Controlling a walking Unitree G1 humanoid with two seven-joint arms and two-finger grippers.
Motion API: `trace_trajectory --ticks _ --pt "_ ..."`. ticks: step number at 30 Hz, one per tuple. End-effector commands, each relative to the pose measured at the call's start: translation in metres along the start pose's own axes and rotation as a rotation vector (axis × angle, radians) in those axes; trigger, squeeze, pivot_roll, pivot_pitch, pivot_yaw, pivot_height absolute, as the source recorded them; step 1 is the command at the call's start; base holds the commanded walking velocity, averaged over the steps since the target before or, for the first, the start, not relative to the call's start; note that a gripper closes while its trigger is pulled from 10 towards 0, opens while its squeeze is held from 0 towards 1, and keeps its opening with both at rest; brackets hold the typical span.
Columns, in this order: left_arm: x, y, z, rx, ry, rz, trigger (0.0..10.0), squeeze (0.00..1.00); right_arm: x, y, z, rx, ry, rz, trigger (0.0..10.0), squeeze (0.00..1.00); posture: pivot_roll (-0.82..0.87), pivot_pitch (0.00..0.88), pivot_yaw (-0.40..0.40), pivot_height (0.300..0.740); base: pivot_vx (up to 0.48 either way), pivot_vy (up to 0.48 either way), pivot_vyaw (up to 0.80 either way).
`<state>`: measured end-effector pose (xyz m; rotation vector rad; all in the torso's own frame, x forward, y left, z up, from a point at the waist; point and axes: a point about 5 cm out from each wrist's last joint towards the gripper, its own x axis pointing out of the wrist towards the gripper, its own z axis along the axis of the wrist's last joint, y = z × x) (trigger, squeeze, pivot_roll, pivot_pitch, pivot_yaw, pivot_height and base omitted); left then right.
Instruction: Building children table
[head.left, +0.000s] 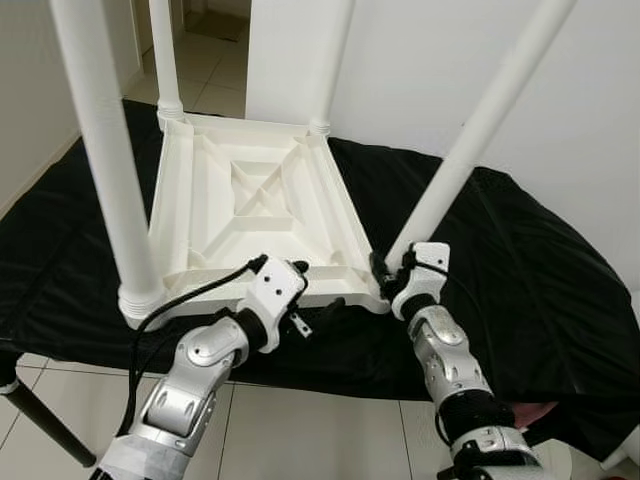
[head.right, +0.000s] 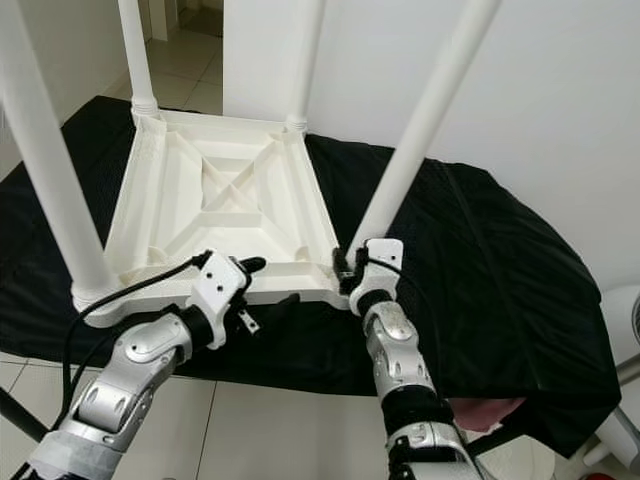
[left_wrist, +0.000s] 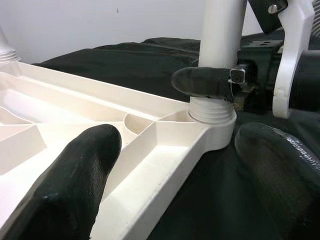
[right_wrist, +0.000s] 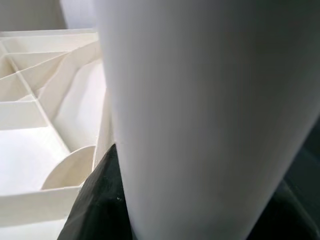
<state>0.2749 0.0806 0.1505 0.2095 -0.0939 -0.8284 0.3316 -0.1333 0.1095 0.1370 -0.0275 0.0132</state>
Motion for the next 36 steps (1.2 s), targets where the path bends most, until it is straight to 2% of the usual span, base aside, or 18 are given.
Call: trace_trajectory --ticks 1,2,5,7,8,10,11,12,19,23,24,28,31,34,36 --pt "0.003 -0.002 0.002 -0.010 -0.003 0.046 10.0 0.00 -0.010 -0.013 -0.019 -0.013 0.090 -0.106 0.0 0.00 0.04 0.000 -0.159 0.740 0.000 0.000 0.00" --pt "0.003 -0.002 0.002 -0.010 -0.003 0.046 10.0 0.00 -0.010 -0.013 -0.019 -0.013 0.090 -0.106 0.0 0.00 0.04 0.000 -0.159 0.740 0.000 0.000 0.00" --pt "0.004 -0.005 0.003 -0.007 -0.004 0.028 10.0 0.00 -0.017 0.011 -0.020 0.004 0.088 -0.020 0.0 0.00 0.04 0.000 -0.153 0.740 0.000 0.000 0.00" --pt "0.005 -0.006 0.003 -0.004 -0.003 0.021 10.0 0.00 -0.018 0.016 -0.019 0.005 0.084 0.016 0.0 0.00 0.04 0.000 -0.153 0.740 0.000 0.000 0.00" --pt "0.005 -0.007 0.003 0.004 0.005 0.012 10.0 0.00 -0.019 0.018 -0.015 -0.013 0.073 0.029 2.8 0.00 0.04 0.000 -0.154 0.740 0.000 0.000 0.00" --pt "0.005 -0.008 0.003 0.006 0.006 0.010 10.0 0.00 -0.020 0.018 -0.014 -0.017 0.071 0.025 2.8 0.00 0.04 0.000 -0.154 0.740 0.000 0.000 0.00" --pt "0.005 -0.008 0.003 0.014 0.012 0.010 10.0 0.00 -0.021 0.014 -0.010 -0.026 0.051 0.029 10.0 0.00 0.04 0.000 -0.154 0.740 0.000 0.000 0.00" --pt "0.004 -0.008 0.003 0.016 0.015 0.005 10.0 0.00 -0.021 0.012 -0.007 -0.014 0.038 0.047 10.0 1.00 0.04 0.000 -0.157 0.740 0.000 0.000 0.00" --pt "0.004 -0.008 0.006 0.036 0.009 0.007 10.0 0.00 -0.025 -0.012 0.004 -0.065 -0.014 0.109 10.0 1.00 0.04 0.000 -0.156 0.740 0.000 0.000 0.00" --pt "0.003 -0.010 0.005 0.045 0.010 0.005 10.0 0.00 -0.028 -0.017 0.003 -0.076 -0.022 0.138 10.0 1.00 0.04 0.000 -0.156 0.740 0.000 0.000 0.00" --pt "0.002 -0.012 0.006 0.047 0.011 0.002 10.0 0.00 -0.030 -0.024 0.002 -0.100 -0.019 0.168 10.0 0.00 0.04 0.000 -0.156 0.740 0.000 0.000 0.00" --pt "0.000 -0.013 0.005 0.045 0.017 -0.008 10.0 0.00 -0.030 -0.035 0.003 -0.127 -0.007 0.257 10.0 0.00 0.05 0.000 -0.150 0.740 0.000 0.000 0.00" --pt "0.000 -0.013 0.004 0.063 0.023 -0.012 10.0 0.00 -0.023 -0.035 0.007 -0.153 -0.014 0.334 10.0 0.00 0.05 0.000 -0.149 0.740 0.000 0.000 0.00" --pt "0.003 -0.013 0.005 0.076 0.022 -0.020 10.0 0.00 -0.009 -0.024 0.013 -0.172 -0.011 0.480 10.0 0.00 0.05 0.000 -0.141 0.740 0.000 0.000 0.00" --pt "0.004 -0.013 0.005 0.079 0.020 -0.022 10.0 0.00 -0.006 -0.021 0.013 -0.177 -0.006 0.502 10.0 0.00 0.05 0.000 -0.140 0.740 0.000 0.000 0.00"
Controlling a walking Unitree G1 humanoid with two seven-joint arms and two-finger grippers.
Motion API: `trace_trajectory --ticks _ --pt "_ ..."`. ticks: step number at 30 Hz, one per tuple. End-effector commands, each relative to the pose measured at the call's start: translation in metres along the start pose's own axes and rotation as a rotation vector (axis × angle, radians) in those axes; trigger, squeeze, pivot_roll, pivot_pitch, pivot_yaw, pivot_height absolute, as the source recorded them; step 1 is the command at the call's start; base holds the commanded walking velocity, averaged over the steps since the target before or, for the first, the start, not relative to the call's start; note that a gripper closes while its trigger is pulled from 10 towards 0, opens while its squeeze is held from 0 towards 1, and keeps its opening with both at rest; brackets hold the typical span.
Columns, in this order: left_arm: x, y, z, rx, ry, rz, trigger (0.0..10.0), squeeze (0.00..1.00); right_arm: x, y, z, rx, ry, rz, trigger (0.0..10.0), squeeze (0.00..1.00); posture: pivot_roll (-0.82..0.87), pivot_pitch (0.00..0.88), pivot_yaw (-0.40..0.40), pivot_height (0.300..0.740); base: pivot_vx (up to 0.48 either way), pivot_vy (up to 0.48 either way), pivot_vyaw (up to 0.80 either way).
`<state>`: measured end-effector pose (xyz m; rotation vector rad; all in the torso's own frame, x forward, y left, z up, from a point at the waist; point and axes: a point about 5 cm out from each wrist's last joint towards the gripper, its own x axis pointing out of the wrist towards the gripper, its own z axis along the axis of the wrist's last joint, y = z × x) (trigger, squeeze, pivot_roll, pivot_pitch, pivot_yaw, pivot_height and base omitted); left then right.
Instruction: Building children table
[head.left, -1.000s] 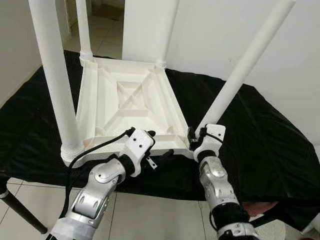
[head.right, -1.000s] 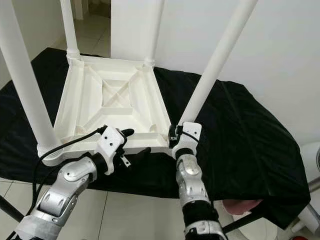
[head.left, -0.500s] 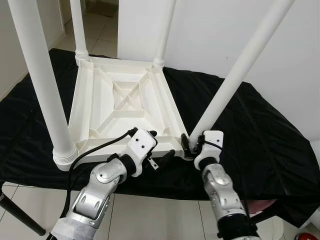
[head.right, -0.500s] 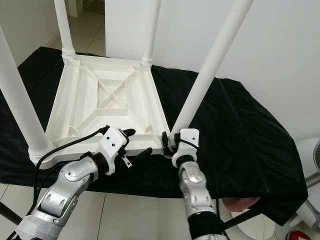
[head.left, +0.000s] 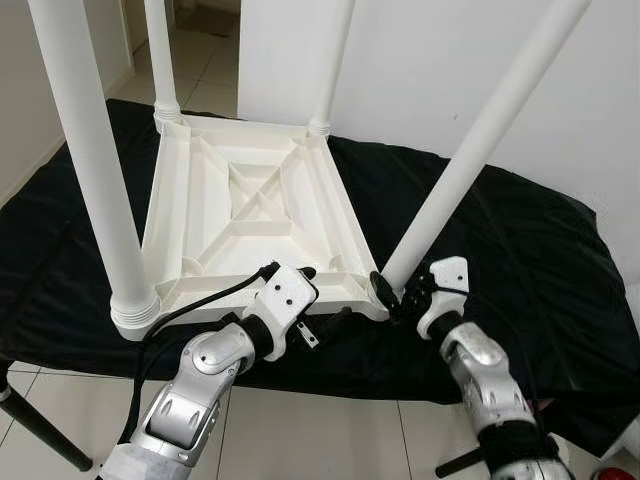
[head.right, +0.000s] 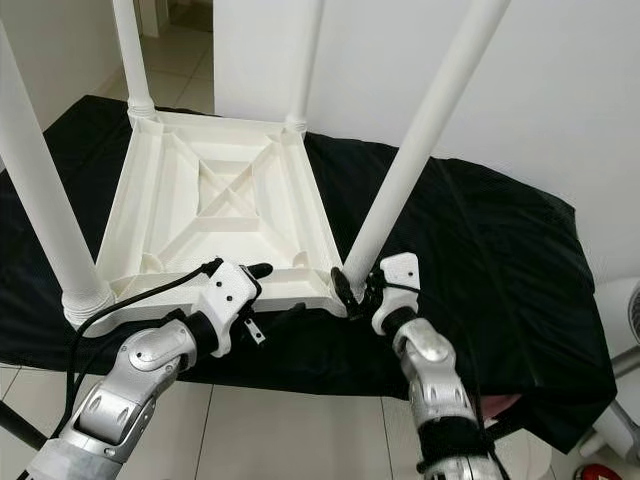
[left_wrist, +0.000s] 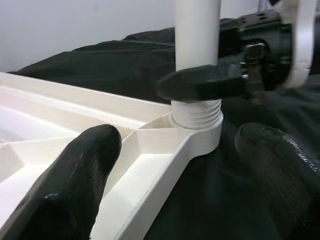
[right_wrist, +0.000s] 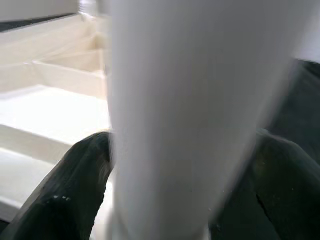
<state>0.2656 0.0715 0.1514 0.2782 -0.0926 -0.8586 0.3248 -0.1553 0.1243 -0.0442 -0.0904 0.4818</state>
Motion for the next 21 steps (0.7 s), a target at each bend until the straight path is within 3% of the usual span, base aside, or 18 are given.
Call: trace_trajectory --ticks 1,6,7,9,11,21 --pt "0.004 -0.001 0.003 0.023 -0.006 0.012 10.0 0.00 0.004 0.001 -0.005 -0.006 0.026 0.056 10.0 0.00 0.06 0.000 -0.141 0.740 0.000 0.000 0.00" --pt "0.005 -0.001 0.004 0.036 -0.005 0.008 10.0 0.00 0.013 0.007 -0.009 -0.009 0.055 0.121 10.0 0.00 0.07 0.000 -0.144 0.740 0.000 0.000 0.00" --pt "0.004 -0.001 0.004 0.037 -0.005 0.011 10.0 0.00 0.015 0.010 -0.012 -0.002 0.069 0.142 6.5 0.00 0.07 0.000 -0.145 0.740 0.000 0.000 0.00" --pt "0.004 -0.001 0.004 0.038 -0.005 0.012 10.0 0.00 0.016 0.012 -0.014 0.002 0.077 0.155 6.5 0.00 0.07 0.000 -0.145 0.740 0.000 0.000 0.00" --pt "0.004 0.000 0.005 0.038 -0.005 0.014 10.0 0.00 0.016 0.014 -0.018 0.009 0.098 0.180 0.3 0.00 0.08 0.000 -0.148 0.740 0.000 0.000 0.00" --pt "0.003 -0.003 0.003 0.041 0.002 0.011 10.0 0.00 0.011 0.009 -0.027 0.023 0.117 0.203 0.0 0.00 0.08 0.000 -0.145 0.740 0.000 0.000 0.00"
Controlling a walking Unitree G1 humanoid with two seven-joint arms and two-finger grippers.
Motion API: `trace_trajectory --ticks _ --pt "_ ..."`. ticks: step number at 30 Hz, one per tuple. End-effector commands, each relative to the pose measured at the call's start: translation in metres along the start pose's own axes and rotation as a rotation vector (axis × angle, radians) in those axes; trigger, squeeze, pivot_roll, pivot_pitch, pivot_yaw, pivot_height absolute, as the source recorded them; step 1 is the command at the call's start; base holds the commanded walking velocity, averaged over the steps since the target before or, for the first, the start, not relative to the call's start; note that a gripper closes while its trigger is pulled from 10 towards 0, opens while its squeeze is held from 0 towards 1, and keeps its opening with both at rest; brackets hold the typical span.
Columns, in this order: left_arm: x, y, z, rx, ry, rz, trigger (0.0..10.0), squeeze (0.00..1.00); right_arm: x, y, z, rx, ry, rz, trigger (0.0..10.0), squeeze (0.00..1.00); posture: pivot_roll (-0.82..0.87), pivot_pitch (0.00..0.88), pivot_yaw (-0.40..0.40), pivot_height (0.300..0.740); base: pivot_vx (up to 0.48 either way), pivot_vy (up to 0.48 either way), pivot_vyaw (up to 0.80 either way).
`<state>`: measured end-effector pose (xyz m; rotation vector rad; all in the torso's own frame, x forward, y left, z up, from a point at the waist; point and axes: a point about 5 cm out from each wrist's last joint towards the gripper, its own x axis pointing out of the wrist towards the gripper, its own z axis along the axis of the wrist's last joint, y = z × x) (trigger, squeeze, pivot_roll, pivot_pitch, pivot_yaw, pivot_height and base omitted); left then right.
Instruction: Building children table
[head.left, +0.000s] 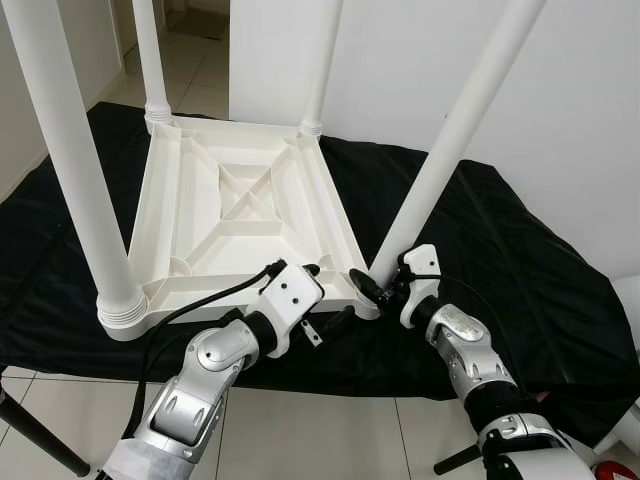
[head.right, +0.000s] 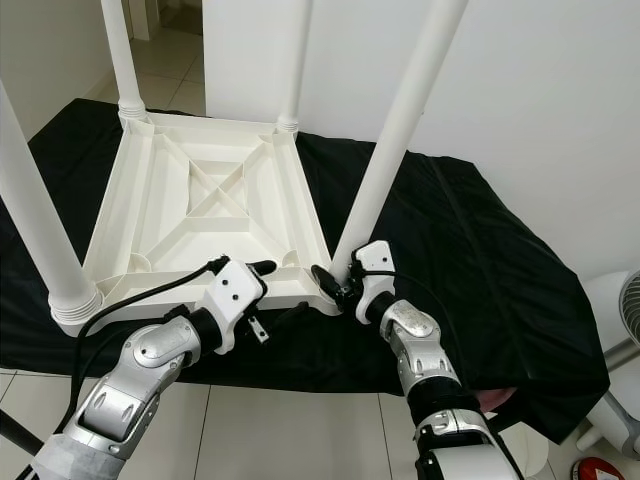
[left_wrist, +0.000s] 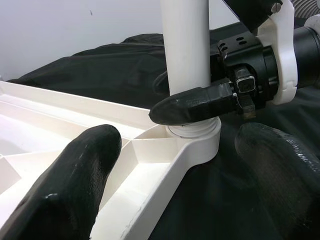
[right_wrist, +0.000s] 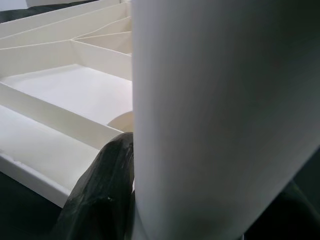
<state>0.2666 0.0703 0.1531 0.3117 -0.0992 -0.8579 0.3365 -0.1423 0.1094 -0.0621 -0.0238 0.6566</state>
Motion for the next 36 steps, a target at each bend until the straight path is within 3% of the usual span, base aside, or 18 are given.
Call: trace_trajectory --ticks 1,2,5,6,16,19,24,26,28,29,31,35,36 --pt "0.001 -0.004 0.001 0.010 -0.004 0.010 10.0 0.00 -0.004 0.002 -0.012 0.028 0.048 0.023 0.0 0.00 0.08 0.000 -0.145 0.740 0.000 0.000 0.00" --pt "0.001 -0.006 0.000 0.023 -0.001 0.001 10.0 0.00 -0.005 -0.001 -0.012 0.033 0.042 -0.019 1.8 0.00 0.07 0.000 -0.142 0.740 0.000 0.000 0.00" --pt "0.001 -0.007 0.000 0.032 0.001 -0.006 10.0 0.00 -0.006 -0.003 -0.012 0.036 0.039 -0.050 1.8 0.00 0.07 0.000 -0.142 0.740 0.000 0.000 0.00" --pt "0.000 -0.007 -0.001 0.034 0.002 -0.009 10.0 0.00 -0.006 -0.004 -0.011 0.049 0.034 -0.074 10.0 0.00 0.07 0.000 -0.142 0.740 0.000 0.000 0.00" --pt "0.000 -0.009 0.000 0.034 -0.004 -0.014 10.0 0.00 -0.005 -0.002 -0.011 0.049 0.029 -0.267 10.0 0.00 0.06 0.000 -0.142 0.740 0.000 0.000 0.00" --pt "0.002 -0.007 0.000 0.018 -0.004 0.002 10.0 0.00 -0.005 0.002 -0.010 0.097 0.045 -0.467 10.0 0.00 0.06 0.000 -0.144 0.740 0.000 0.000 0.00" --pt "0.002 -0.006 0.000 0.005 -0.005 0.005 10.0 0.00 -0.006 0.006 -0.011 0.104 0.051 -0.525 10.0 0.00 0.05 0.000 -0.148 0.740 0.000 0.000 0.00" --pt "0.002 -0.006 0.000 -0.003 -0.007 0.008 10.0 0.00 -0.008 0.010 -0.012 0.120 0.054 -0.579 10.0 0.00 0.05 0.000 -0.150 0.740 0.000 0.000 0.00" --pt "0.002 -0.004 -0.001 -0.020 -0.005 0.023 10.0 0.00 -0.009 0.026 -0.013 0.163 0.057 -0.670 10.0 0.00 0.04 0.000 -0.155 0.740 0.000 0.000 0.00" --pt "0.002 -0.004 -0.001 -0.020 -0.005 0.023 10.0 0.00 -0.009 0.026 -0.013 0.163 0.057 -0.670 10.0 0.00 0.04 0.000 -0.155 0.740 0.000 0.000 0.00" --pt "0.003 -0.004 -0.002 -0.042 -0.004 0.027 10.0 0.00 -0.006 0.041 -0.006 0.163 0.033 -0.651 10.0 0.00 0.03 0.000 -0.153 0.740 0.000 0.000 0.00" --pt "0.003 -0.005 -0.002 -0.059 -0.010 0.016 10.0 0.00 -0.007 0.044 -0.003 0.152 0.012 -0.616 10.0 0.00 0.03 0.000 -0.154 0.740 0.000 0.000 0.00" --pt "0.003 -0.006 -0.002 -0.060 -0.012 0.010 10.0 0.00 -0.010 0.041 -0.001 0.149 0.003 -0.617 10.0 1.00 0.02 0.000 -0.154 0.740 0.000 0.000 0.00"
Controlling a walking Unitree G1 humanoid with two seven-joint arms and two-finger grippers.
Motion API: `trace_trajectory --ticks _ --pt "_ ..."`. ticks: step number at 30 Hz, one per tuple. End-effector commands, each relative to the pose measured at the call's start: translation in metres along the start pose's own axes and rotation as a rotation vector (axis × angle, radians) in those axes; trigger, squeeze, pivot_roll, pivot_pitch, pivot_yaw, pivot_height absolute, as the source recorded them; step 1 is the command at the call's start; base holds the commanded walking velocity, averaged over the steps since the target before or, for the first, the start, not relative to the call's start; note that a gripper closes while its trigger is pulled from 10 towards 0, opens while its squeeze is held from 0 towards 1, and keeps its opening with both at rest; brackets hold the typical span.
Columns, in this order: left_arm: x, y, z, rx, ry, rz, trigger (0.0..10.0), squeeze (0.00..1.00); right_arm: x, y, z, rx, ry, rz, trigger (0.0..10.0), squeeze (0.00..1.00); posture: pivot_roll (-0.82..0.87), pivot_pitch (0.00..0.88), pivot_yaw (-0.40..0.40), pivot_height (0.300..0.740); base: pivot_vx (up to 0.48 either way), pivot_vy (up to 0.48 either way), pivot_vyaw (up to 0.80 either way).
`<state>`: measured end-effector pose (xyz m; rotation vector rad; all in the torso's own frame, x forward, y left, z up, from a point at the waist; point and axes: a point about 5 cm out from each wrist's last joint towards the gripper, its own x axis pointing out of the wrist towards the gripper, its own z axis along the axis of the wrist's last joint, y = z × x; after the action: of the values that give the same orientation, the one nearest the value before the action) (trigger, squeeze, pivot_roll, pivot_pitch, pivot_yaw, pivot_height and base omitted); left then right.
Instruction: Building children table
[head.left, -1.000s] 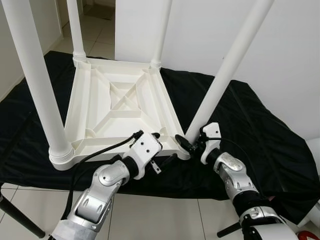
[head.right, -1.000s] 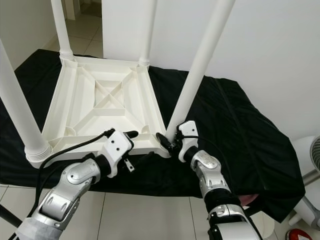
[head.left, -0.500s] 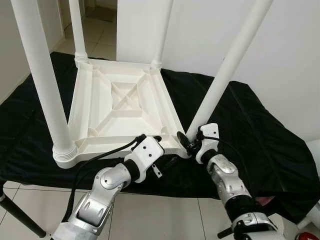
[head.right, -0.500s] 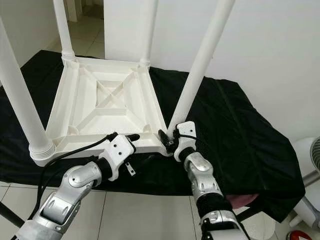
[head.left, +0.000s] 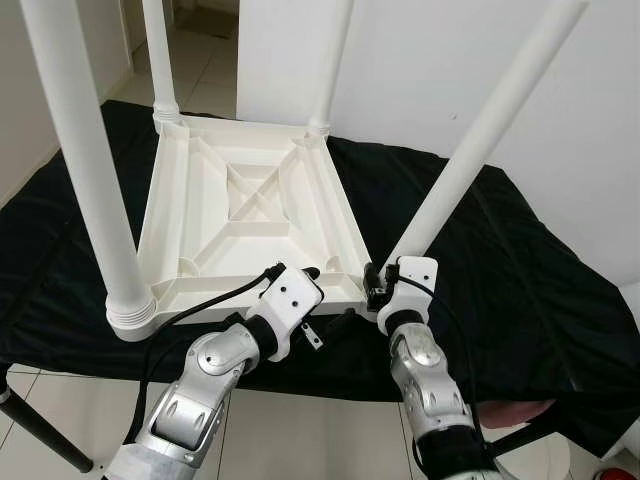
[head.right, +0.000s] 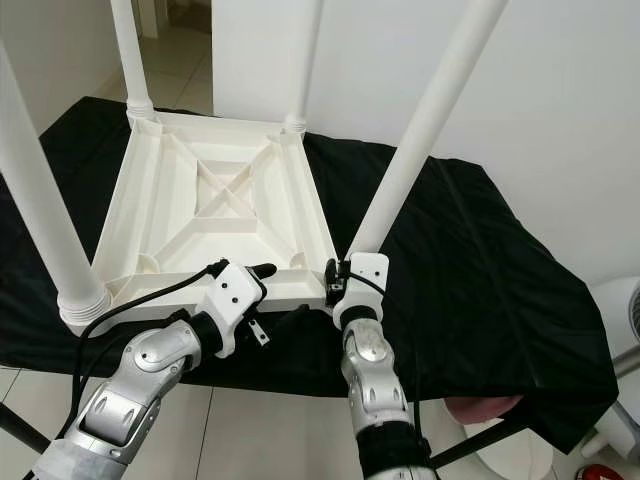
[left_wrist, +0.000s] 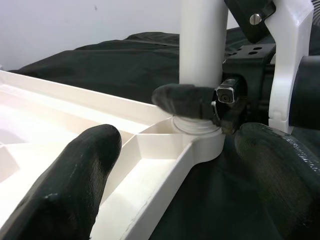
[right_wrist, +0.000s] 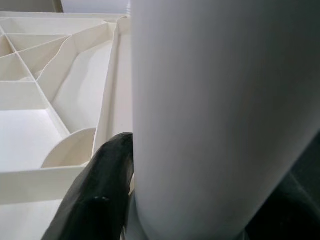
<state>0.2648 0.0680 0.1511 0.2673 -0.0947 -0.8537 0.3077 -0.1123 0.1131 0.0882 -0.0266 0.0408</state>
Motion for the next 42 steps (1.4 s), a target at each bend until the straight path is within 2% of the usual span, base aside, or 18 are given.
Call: trace_trajectory --ticks 1,5,11,12,13,14,15,16,18,21,23,25,28,35,36,37,38,42 --pt "0.002 -0.002 -0.001 -0.019 0.001 0.003 10.0 0.00 -0.004 -0.004 -0.007 -0.001 0.036 -0.002 10.0 1.00 0.02 0.000 -0.154 0.740 0.000 0.000 0.00" --pt "0.002 -0.003 0.000 -0.028 -0.001 -0.006 10.0 0.00 -0.006 -0.018 0.003 -0.027 -0.014 0.030 10.0 1.00 0.02 0.000 -0.161 0.740 0.000 0.000 0.00" --pt "0.002 -0.004 0.000 -0.034 -0.003 -0.008 10.0 0.00 -0.011 -0.026 0.009 -0.060 -0.026 0.052 10.0 1.00 0.02 0.000 -0.162 0.740 0.000 0.000 0.00" --pt "0.001 -0.004 0.000 -0.035 -0.003 -0.010 10.0 0.00 -0.012 -0.032 0.010 -0.068 -0.025 0.079 10.0 1.00 0.02 0.000 -0.165 0.740 0.000 0.000 0.00" --pt "0.001 -0.004 0.000 -0.036 -0.001 -0.011 10.0 0.00 -0.014 -0.037 0.011 -0.077 -0.023 0.137 10.0 0.06 0.02 0.000 -0.164 0.740 0.000 0.000 0.00" --pt "0.001 -0.004 0.000 -0.036 -0.001 -0.011 10.0 0.00 -0.014 -0.037 0.011 -0.077 -0.023 0.137 10.0 0.06 0.02 0.000 -0.164 0.740 0.000 0.000 0.00" --pt "0.001 -0.004 0.000 -0.037 0.000 -0.014 10.0 0.00 -0.014 -0.044 0.011 -0.078 -0.012 0.233 10.0 0.00 0.02 0.000 -0.163 0.740 0.000 0.000 0.00" --pt "0.001 -0.004 0.000 -0.038 0.001 -0.016 10.0 0.00 -0.013 -0.046 0.012 -0.099 -0.012 0.279 10.0 0.00 0.02 0.000 -0.163 0.740 0.000 0.000 0.00" --pt "0.001 -0.004 0.000 -0.038 0.001 -0.016 10.0 0.00 -0.013 -0.046 0.012 -0.099 -0.012 0.279 10.0 0.00 0.02 0.000 -0.163 0.740 0.000 0.000 0.00" --pt "0.002 -0.005 0.000 -0.036 0.001 -0.026 10.0 0.00 -0.005 -0.047 0.011 -0.140 0.004 0.416 10.0 0.00 0.02 0.000 -0.158 0.740 0.000 0.000 0.00" --pt "0.002 -0.005 0.001 -0.035 0.000 -0.028 10.0 0.00 -0.003 -0.047 0.011 -0.136 0.010 0.446 10.0 0.00 0.02 0.000 -0.158 0.740 0.000 0.000 0.00" --pt "0.003 -0.004 0.001 -0.031 -0.001 -0.034 10.0 0.00 0.007 -0.041 0.008 -0.143 0.031 0.532 10.0 0.00 0.03 0.000 -0.153 0.740 0.000 0.000 0.00" --pt "0.004 -0.004 0.002 -0.028 -0.001 -0.035 10.0 0.00 0.015 -0.032 0.005 -0.147 0.050 0.596 10.0 0.00 0.04 0.000 -0.151 0.740 0.000 0.000 0.00" --pt "0.002 -0.004 0.003 -0.022 0.001 -0.037 10.0 0.00 0.021 -0.020 -0.004 -0.159 0.097 0.662 10.0 0.00 0.05 0.000 -0.152 0.740 0.000 0.000 0.00" --pt "0.001 -0.004 0.003 -0.020 0.003 -0.036 10.0 0.00 0.022 -0.018 -0.007 -0.165 0.110 0.679 1.8 0.00 0.06 0.000 -0.152 0.740 0.000 0.000 0.00" --pt "0.001 -0.004 0.003 -0.020 0.003 -0.036 10.0 0.00 0.022 -0.018 -0.007 -0.165 0.110 0.679 1.8 0.00 0.06 0.000 -0.152 0.740 0.000 0.000 0.00" --pt "0.001 -0.003 0.003 -0.019 0.004 -0.035 10.0 0.00 0.023 -0.017 -0.009 -0.169 0.124 0.689 0.0 0.00 0.07 0.000 -0.153 0.740 0.000 0.000 0.00" --pt "0.000 -0.002 0.003 -0.018 0.006 -0.030 10.0 0.00 0.025 -0.022 -0.010 -0.150 0.133 0.695 0.0 0.00 0.07 0.000 -0.151 0.740 0.000 0.000 0.00"
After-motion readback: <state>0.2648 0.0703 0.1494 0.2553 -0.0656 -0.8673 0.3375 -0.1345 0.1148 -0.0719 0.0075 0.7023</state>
